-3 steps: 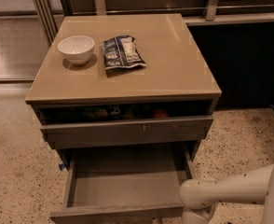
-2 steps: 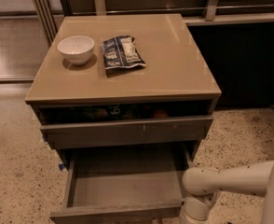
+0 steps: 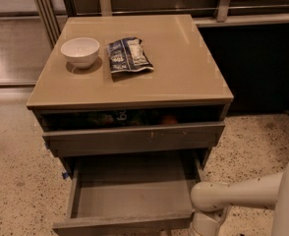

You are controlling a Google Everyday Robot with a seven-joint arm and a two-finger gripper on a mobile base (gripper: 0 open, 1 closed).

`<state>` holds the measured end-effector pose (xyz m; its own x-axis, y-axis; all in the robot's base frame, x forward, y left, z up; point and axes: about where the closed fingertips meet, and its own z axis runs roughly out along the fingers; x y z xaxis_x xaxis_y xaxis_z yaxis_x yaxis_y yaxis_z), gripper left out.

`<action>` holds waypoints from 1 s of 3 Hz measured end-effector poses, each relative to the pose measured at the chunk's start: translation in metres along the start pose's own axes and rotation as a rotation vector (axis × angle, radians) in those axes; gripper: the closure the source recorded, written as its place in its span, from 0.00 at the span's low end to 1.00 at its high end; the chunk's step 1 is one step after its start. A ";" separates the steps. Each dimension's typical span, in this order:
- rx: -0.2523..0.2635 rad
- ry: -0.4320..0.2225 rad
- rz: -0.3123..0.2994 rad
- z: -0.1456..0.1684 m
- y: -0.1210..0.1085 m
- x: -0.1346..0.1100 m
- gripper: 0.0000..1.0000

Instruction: Close middle drawer

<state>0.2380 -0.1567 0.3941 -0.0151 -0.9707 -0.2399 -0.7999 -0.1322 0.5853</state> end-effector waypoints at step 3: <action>-0.026 0.002 -0.004 0.021 -0.007 0.002 1.00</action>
Offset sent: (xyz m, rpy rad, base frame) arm 0.0457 -0.0048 0.0207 -0.0136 -0.0562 -0.0599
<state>0.2308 -0.1531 0.3730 -0.0108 -0.9704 -0.2411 -0.7844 -0.1413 0.6040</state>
